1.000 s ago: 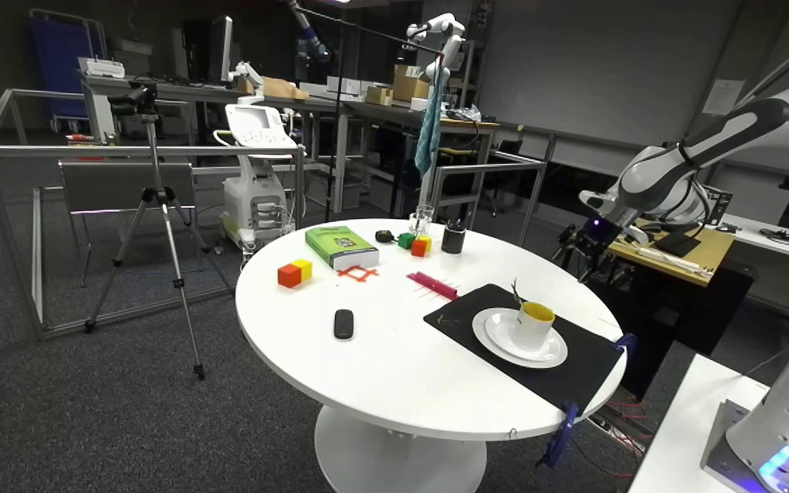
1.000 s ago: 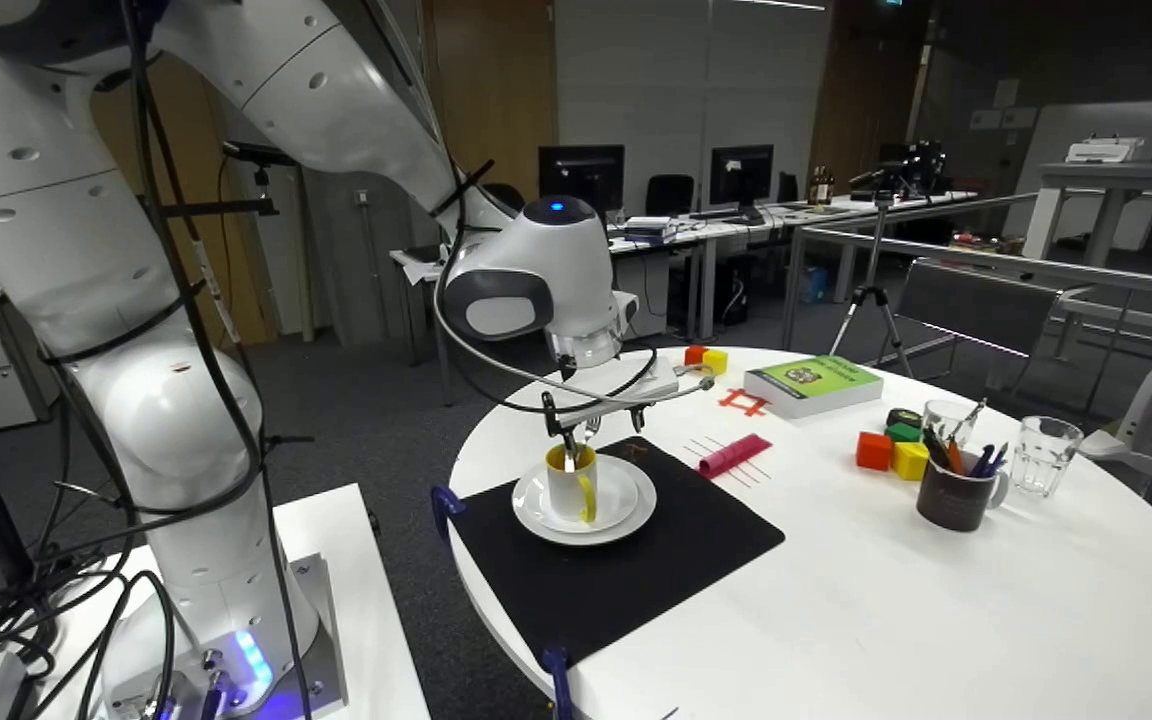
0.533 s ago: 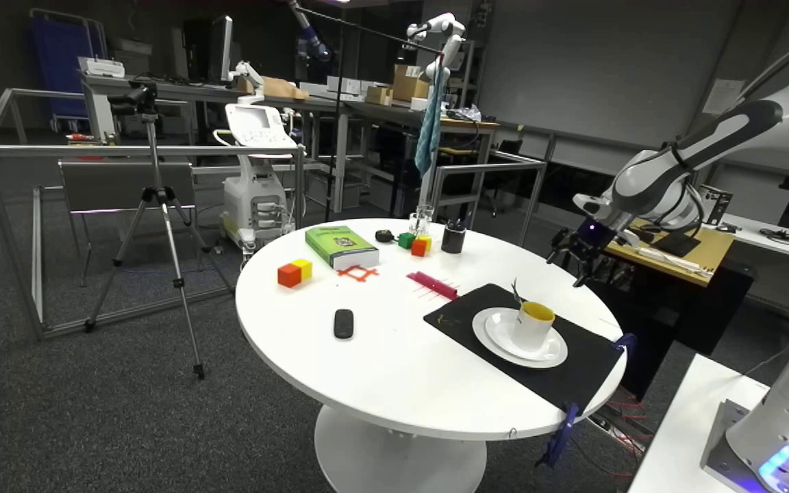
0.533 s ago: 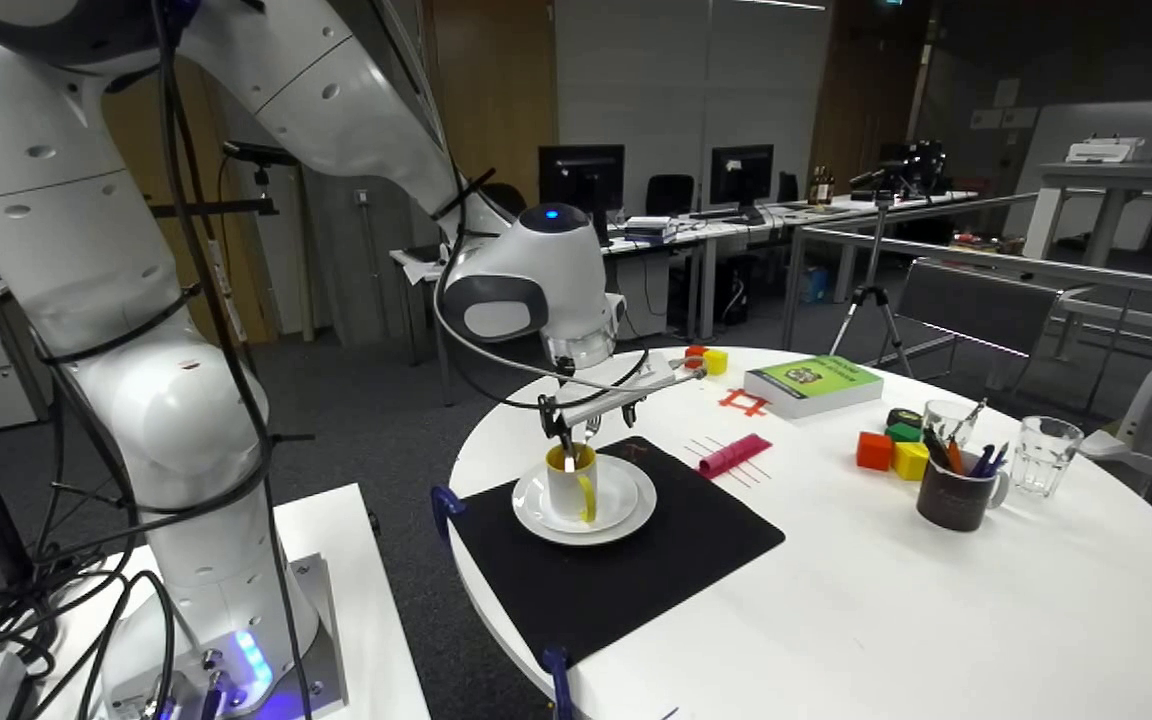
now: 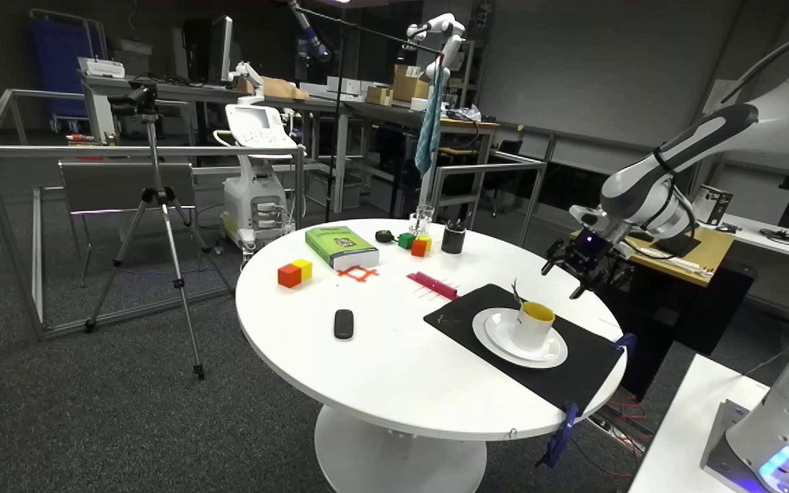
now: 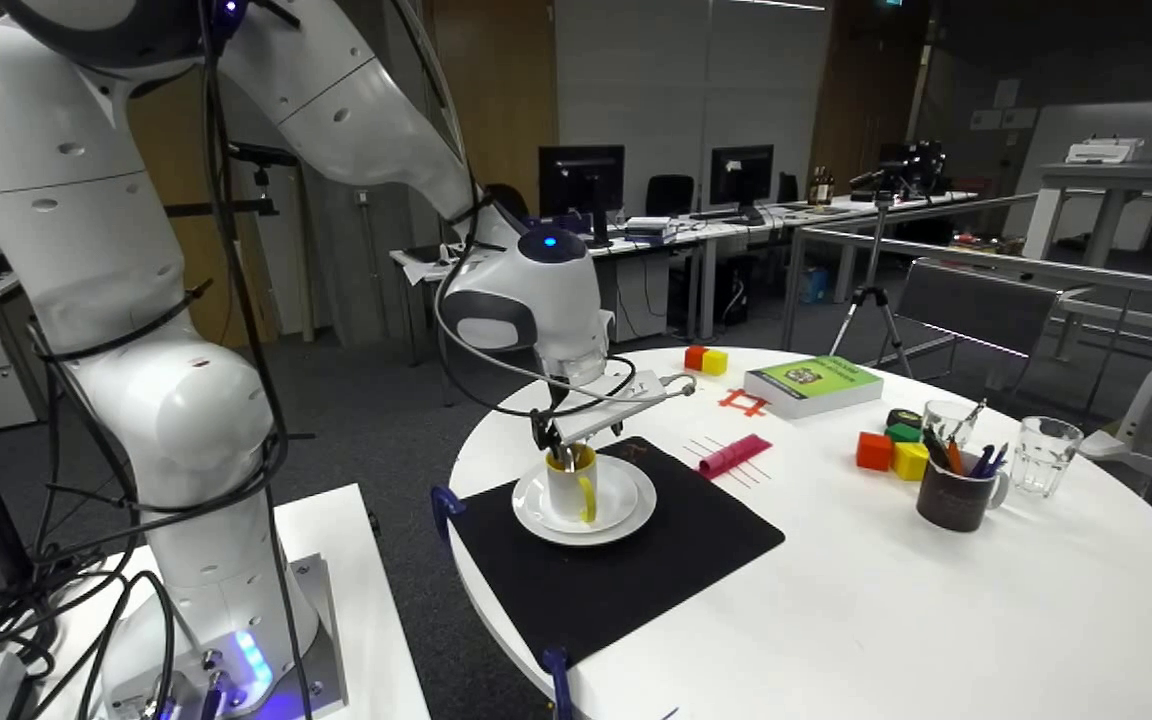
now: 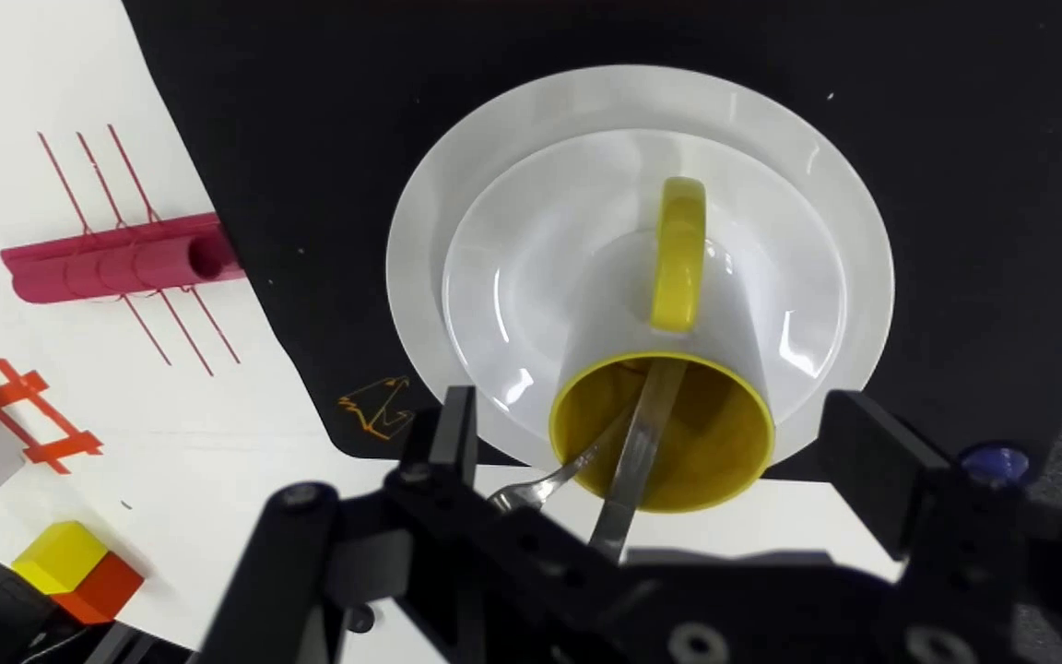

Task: Remove the cup from the plate

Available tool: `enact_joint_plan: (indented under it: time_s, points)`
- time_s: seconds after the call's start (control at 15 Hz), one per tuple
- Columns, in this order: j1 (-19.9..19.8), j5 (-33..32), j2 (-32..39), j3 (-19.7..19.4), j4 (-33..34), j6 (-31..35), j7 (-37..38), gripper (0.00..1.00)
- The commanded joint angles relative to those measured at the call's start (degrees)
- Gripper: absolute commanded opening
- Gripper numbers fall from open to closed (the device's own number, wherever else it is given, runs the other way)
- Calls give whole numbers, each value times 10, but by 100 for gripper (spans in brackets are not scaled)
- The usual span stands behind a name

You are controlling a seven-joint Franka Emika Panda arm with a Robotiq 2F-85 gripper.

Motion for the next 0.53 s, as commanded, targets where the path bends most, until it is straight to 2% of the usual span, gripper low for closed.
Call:
enact_joint_plan:
  time_s: [0.0, 0.47]
  points:
    - [-1, 3, 3, 0, 0, -1, -5, 100]
    - [4, 19, 34, -3, 16, -6, -23, 100]
